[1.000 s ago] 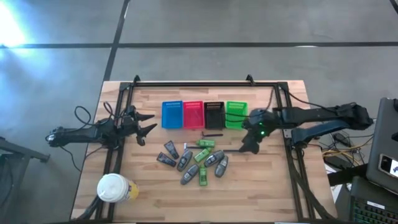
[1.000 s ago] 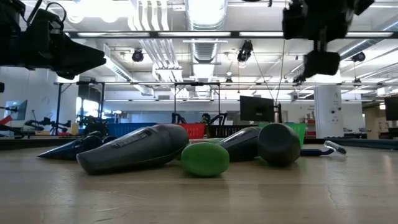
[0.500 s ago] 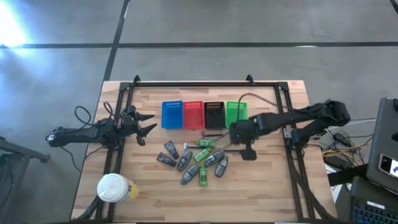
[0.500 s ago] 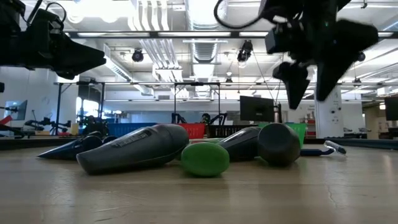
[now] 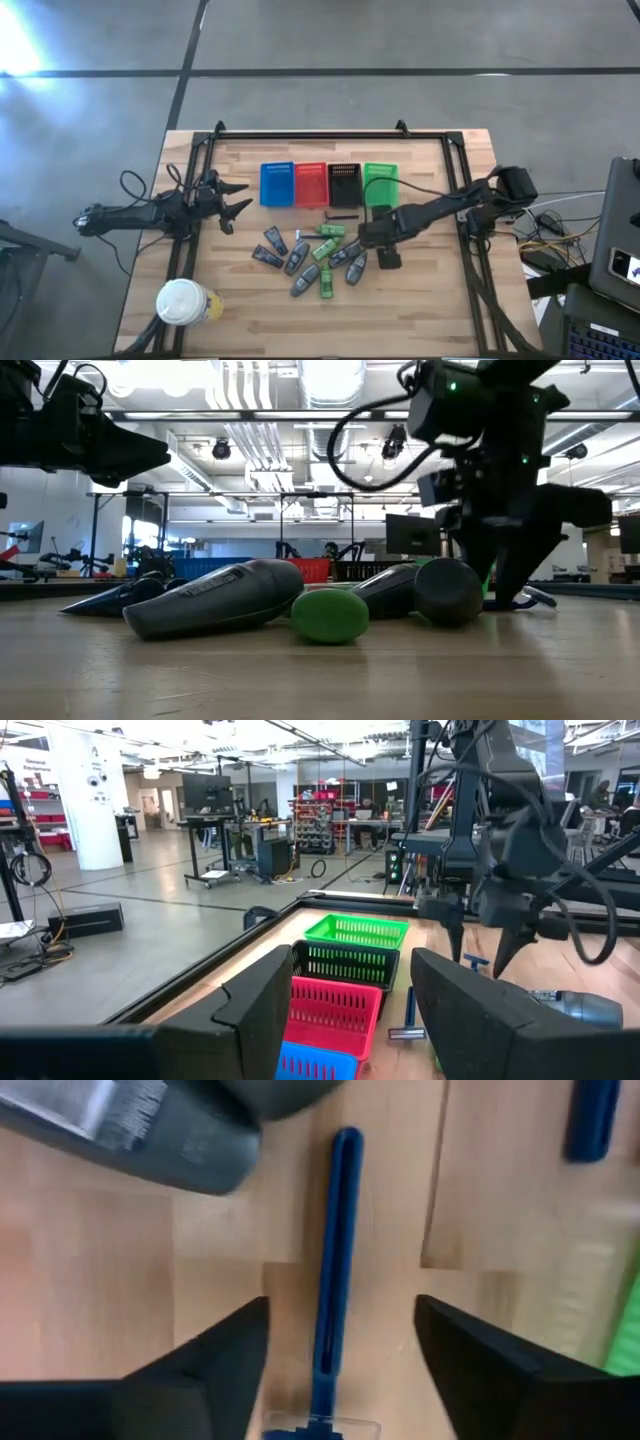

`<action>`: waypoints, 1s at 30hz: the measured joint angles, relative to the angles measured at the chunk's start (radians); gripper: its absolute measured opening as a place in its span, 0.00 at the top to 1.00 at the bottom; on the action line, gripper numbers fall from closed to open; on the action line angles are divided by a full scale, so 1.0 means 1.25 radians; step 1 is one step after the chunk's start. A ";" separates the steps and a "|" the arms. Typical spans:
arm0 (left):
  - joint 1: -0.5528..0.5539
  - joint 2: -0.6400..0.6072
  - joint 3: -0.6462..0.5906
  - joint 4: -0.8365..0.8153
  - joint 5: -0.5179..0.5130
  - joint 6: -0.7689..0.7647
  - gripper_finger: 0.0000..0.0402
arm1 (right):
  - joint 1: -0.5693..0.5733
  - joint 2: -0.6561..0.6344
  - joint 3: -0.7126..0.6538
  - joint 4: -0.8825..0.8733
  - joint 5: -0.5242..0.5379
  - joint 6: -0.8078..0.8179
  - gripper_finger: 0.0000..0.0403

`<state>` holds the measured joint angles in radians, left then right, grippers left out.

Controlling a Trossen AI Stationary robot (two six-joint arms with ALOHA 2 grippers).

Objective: Pick & Place Travel size toiletries
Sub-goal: Put the blue razor into the green bin

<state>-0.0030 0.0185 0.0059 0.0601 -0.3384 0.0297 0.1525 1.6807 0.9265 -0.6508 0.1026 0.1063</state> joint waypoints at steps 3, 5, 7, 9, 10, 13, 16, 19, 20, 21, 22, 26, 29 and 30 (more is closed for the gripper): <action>0.000 0.000 0.000 0.000 0.000 0.000 0.47 | -0.007 0.025 -0.007 0.014 -0.017 -0.012 0.53; 0.000 0.001 0.000 0.000 0.000 0.000 0.47 | -0.005 0.044 -0.017 0.029 -0.018 -0.030 0.60; 0.000 0.001 0.000 0.000 0.000 0.000 0.47 | -0.005 0.064 -0.022 0.040 -0.017 -0.046 0.68; 0.000 0.001 0.000 0.000 0.000 0.000 0.47 | -0.005 0.075 -0.022 0.042 -0.024 -0.049 0.76; 0.000 0.001 0.000 0.000 0.000 0.000 0.47 | -0.005 0.075 -0.022 0.042 -0.025 -0.049 0.80; 0.000 0.001 0.000 0.000 0.000 0.000 0.47 | -0.004 0.045 -0.024 0.029 -0.027 -0.048 0.92; 0.000 0.001 0.000 0.000 0.000 0.000 0.47 | -0.013 -0.018 -0.021 -0.022 -0.019 -0.019 0.94; 0.000 0.001 0.000 0.000 0.000 0.000 0.47 | -0.043 -0.117 0.005 -0.099 -0.012 0.065 0.94; 0.000 0.002 0.000 0.000 0.000 0.000 0.47 | -0.054 -0.154 0.014 -0.126 -0.011 0.101 0.95; 0.000 0.003 0.000 0.000 0.000 0.000 0.47 | -0.069 -0.188 0.015 -0.161 -0.012 0.148 0.95; 0.000 0.003 0.000 0.000 0.000 0.000 0.47 | -0.089 -0.221 0.015 -0.191 -0.014 0.209 0.95; 0.000 0.003 0.000 0.000 0.000 0.000 0.47 | -0.228 -0.352 0.010 -0.178 0.008 0.546 0.95; 0.000 0.005 0.000 0.000 0.000 0.000 0.47 | -0.348 -0.413 -0.047 -0.074 0.009 0.685 0.94; 0.000 0.005 0.000 0.001 0.000 0.000 0.47 | -0.385 -0.425 -0.072 -0.016 0.004 0.704 0.94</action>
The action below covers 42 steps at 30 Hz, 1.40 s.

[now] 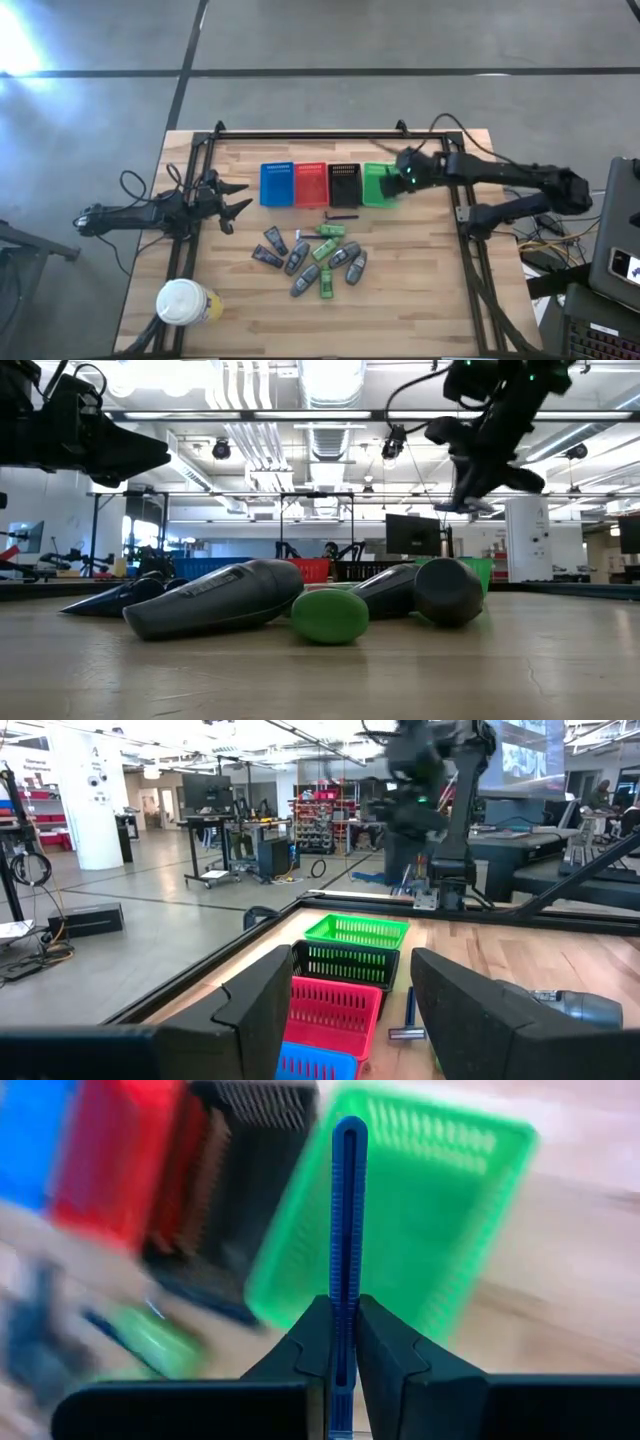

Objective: Pick & Place Travel size toiletries
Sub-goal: Put the blue razor into the green bin

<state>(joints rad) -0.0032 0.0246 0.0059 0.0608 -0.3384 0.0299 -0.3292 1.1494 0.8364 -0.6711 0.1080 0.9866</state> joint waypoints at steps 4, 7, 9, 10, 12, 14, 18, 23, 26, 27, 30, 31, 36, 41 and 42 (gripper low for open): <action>0.000 0.000 0.000 0.000 0.000 0.000 0.47 | -0.118 0.014 -0.061 0.143 -0.098 0.031 0.94; 0.000 0.000 0.000 0.000 0.000 0.000 0.47 | -0.128 0.071 -0.069 0.117 -0.130 0.014 0.94; 0.000 0.000 0.000 0.000 0.000 0.000 0.47 | -0.123 0.104 -0.069 0.128 -0.146 0.005 0.92; 0.000 0.000 0.000 0.000 0.000 0.000 0.47 | -0.121 0.120 -0.069 0.136 -0.147 0.004 0.91; 0.000 0.001 0.000 0.000 0.000 0.000 0.47 | -0.118 0.151 -0.070 0.173 -0.140 0.004 0.88; 0.000 0.001 0.000 0.000 0.000 0.000 0.47 | -0.117 0.168 -0.070 0.201 -0.139 0.003 0.84; 0.000 0.001 0.000 0.001 0.000 0.000 0.47 | -0.116 0.192 -0.070 0.198 -0.142 -0.011 0.74; 0.000 0.001 0.000 0.001 0.000 0.000 0.47 | -0.101 0.161 -0.062 0.198 -0.146 -0.063 0.59; 0.000 0.001 0.000 0.001 0.000 0.000 0.47 | -0.082 0.110 -0.045 0.201 -0.147 -0.152 0.50; 0.000 0.001 0.000 0.001 0.000 0.000 0.47 | -0.074 0.098 -0.038 0.202 -0.148 -0.195 0.47; 0.000 0.001 0.000 0.001 0.000 0.000 0.47 | -0.026 0.070 -0.018 0.182 -0.199 -0.405 0.42; 0.000 0.001 0.000 0.001 0.000 0.000 0.47 | -0.002 0.067 -0.011 0.164 -0.223 -0.472 0.41; 0.000 0.001 0.000 0.001 0.000 0.000 0.47 | 0.120 0.098 0.002 0.076 -0.217 -0.662 0.42; 0.000 0.002 0.000 0.002 0.000 0.000 0.47 | 0.214 0.168 0.003 0.120 -0.082 -0.777 0.49; 0.000 0.002 0.000 0.002 0.000 0.000 0.47 | 0.221 0.188 0.003 0.141 -0.075 -0.797 0.50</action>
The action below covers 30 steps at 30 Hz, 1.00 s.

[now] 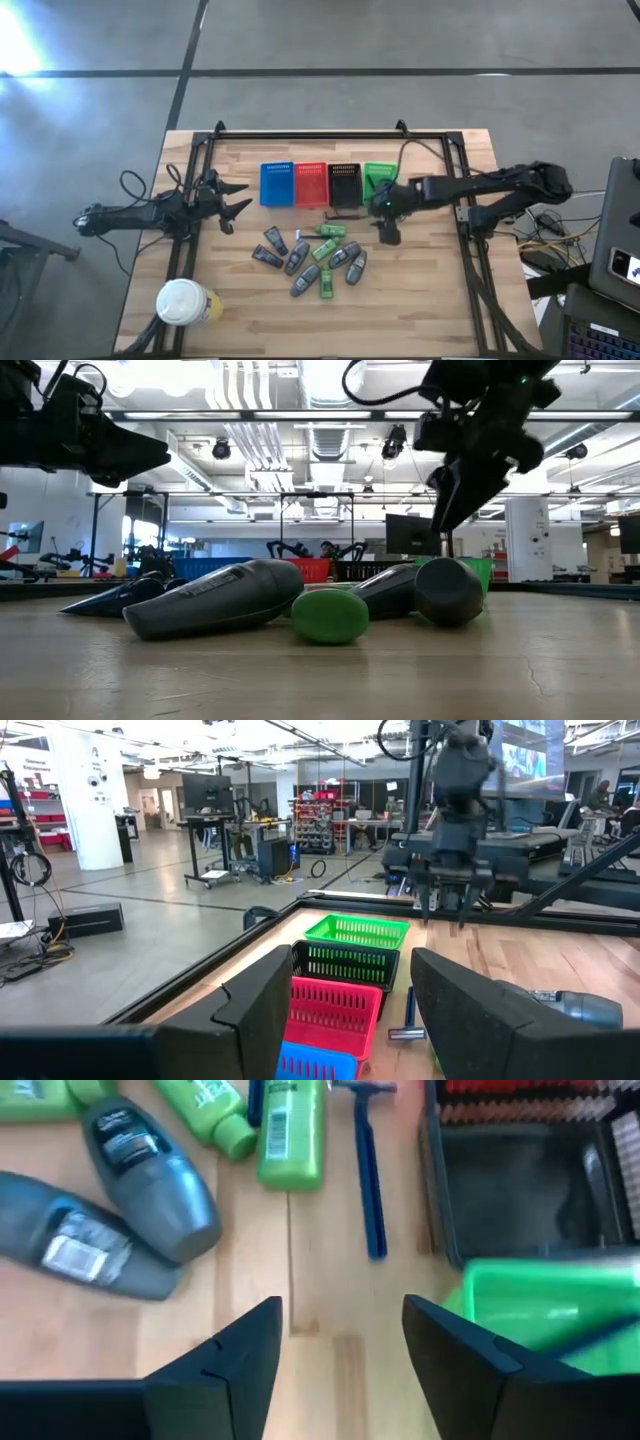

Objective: Pick & Place Travel size toiletries
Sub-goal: Put the blue razor into the green bin

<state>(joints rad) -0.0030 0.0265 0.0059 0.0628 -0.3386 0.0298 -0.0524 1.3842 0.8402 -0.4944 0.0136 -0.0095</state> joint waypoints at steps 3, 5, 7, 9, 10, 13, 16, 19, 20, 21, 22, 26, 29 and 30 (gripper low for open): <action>0.000 0.000 0.000 0.000 0.000 0.000 0.47 | 0.006 0.066 0.013 0.031 0.005 -0.010 0.54; 0.000 0.000 0.000 0.000 0.000 0.000 0.47 | 0.006 0.114 0.031 0.032 0.006 -0.001 0.56; 0.000 0.000 0.000 0.000 0.000 0.000 0.47 | 0.005 0.157 0.051 0.031 0.009 0.007 0.58; 0.000 0.000 0.000 0.000 0.000 0.000 0.47 | 0.005 0.200 0.077 0.037 0.011 0.010 0.59; 0.000 0.000 0.000 0.000 0.000 0.000 0.47 | 0.005 0.222 0.091 0.037 0.013 0.004 0.60; 0.000 0.000 0.000 0.000 0.000 0.000 0.47 | 0.004 0.287 0.139 0.036 0.025 0.002 0.60; 0.000 0.000 0.000 0.000 0.000 0.000 0.47 | 0.003 0.338 0.191 0.033 0.059 0.001 0.58; 0.000 0.000 0.000 0.000 0.000 0.000 0.47 | 0.003 0.379 0.237 0.024 0.094 -0.004 0.56; 0.000 0.000 0.000 0.000 0.000 0.000 0.47 | 0.003 0.389 0.249 0.022 0.095 -0.007 0.55; 0.000 0.000 0.000 0.000 0.000 0.000 0.47 | 0.003 0.398 0.259 0.019 0.095 -0.012 0.54; 0.000 0.000 0.000 0.000 0.000 0.000 0.47 | 0.003 0.407 0.268 0.017 0.095 -0.017 0.54; 0.000 0.000 0.000 0.000 0.000 0.000 0.47 | 0.003 0.436 0.282 0.015 0.096 -0.022 0.53; 0.000 0.002 0.000 0.001 0.000 0.000 0.47 | 0.003 0.451 0.282 0.003 0.084 -0.020 0.54; 0.000 0.002 0.000 0.000 0.000 0.000 0.47 | 0.003 0.454 0.282 0.001 0.075 -0.019 0.55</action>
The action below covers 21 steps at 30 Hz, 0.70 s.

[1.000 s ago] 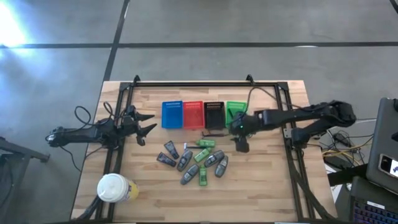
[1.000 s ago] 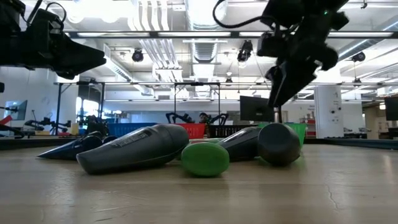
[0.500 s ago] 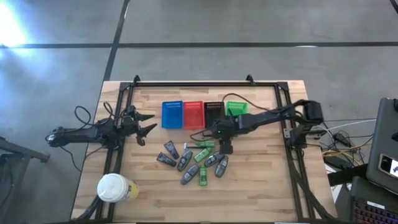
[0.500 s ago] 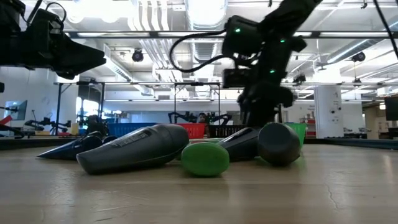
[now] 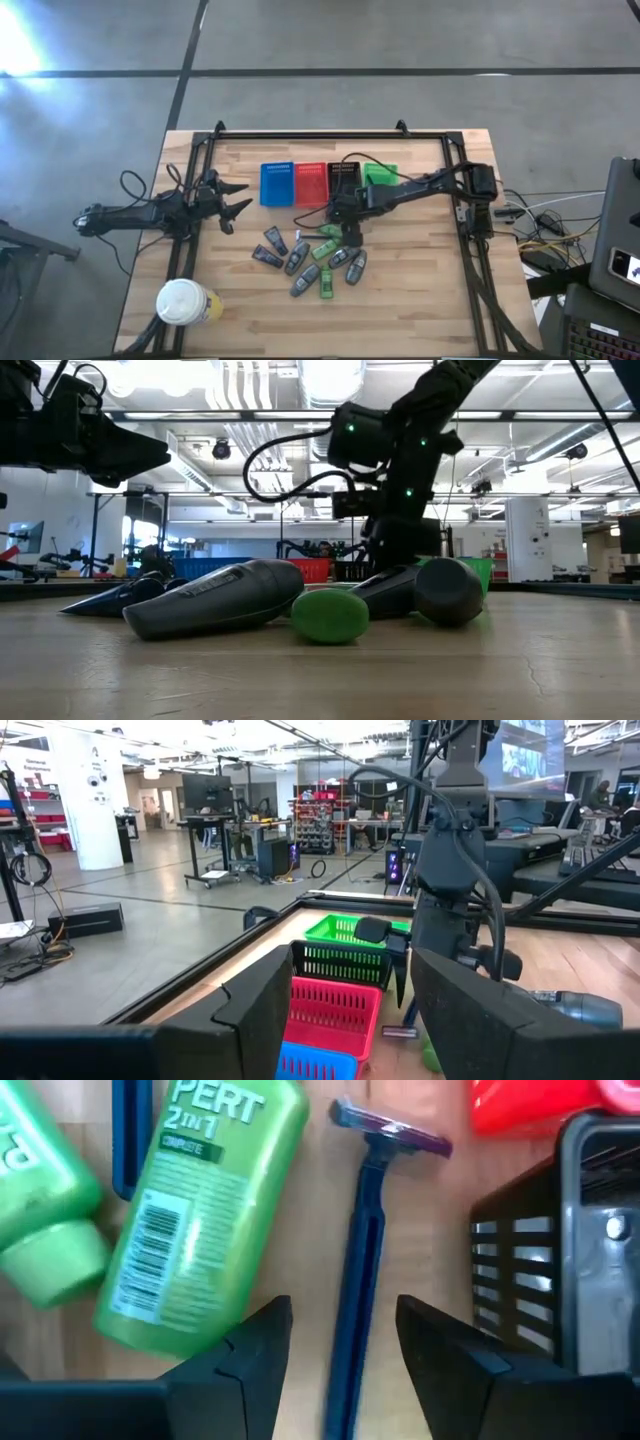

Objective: Pick & Place Travel size toiletries
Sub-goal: Put the blue razor into the green bin

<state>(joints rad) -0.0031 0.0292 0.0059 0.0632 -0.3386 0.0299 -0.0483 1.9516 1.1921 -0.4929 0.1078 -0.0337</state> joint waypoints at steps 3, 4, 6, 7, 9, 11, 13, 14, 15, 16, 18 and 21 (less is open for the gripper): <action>0.000 0.001 0.000 0.000 0.000 0.000 0.47 | 0.000 0.001 -0.003 -0.009 -0.034 0.001 0.59; 0.000 0.001 0.000 0.000 0.000 0.000 0.47 | 0.001 0.000 -0.003 -0.010 -0.035 0.002 0.60; 0.000 0.001 0.000 0.000 0.000 0.000 0.47 | 0.003 -0.014 -0.006 -0.018 -0.038 0.004 0.63; 0.000 0.001 0.000 0.000 0.000 0.000 0.47 | 0.003 -0.018 -0.007 -0.025 -0.042 0.003 0.65; 0.000 0.001 0.000 0.000 0.000 0.000 0.47 | 0.004 -0.025 -0.008 -0.029 -0.048 0.003 0.68; 0.000 0.002 0.000 0.000 0.000 0.000 0.47 | 0.004 -0.028 -0.008 -0.031 -0.050 0.011 0.72; 0.000 0.002 0.000 0.000 0.000 0.000 0.47 | 0.004 -0.025 -0.013 -0.027 -0.050 0.027 0.76; 0.000 0.002 0.000 0.000 0.000 0.000 0.47 | 0.004 -0.021 -0.016 -0.026 -0.051 0.041 0.78; 0.000 0.002 0.000 0.000 0.000 0.000 0.47 | 0.004 -0.018 -0.017 -0.024 -0.051 0.055 0.80; 0.000 0.002 0.000 0.000 0.000 0.000 0.47 | 0.004 -0.015 -0.019 -0.022 -0.050 0.067 0.82; 0.000 0.002 0.000 0.000 0.000 0.000 0.47 | 0.006 -0.007 -0.021 -0.019 -0.048 0.092 0.85; 0.000 0.002 0.000 0.000 0.000 0.000 0.47 | 0.006 -0.003 -0.021 -0.020 -0.045 0.119 0.89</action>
<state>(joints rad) -0.0032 0.0322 0.0059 0.0635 -0.3386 0.0299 -0.0402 1.9474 1.1657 -0.5173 0.0521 0.1145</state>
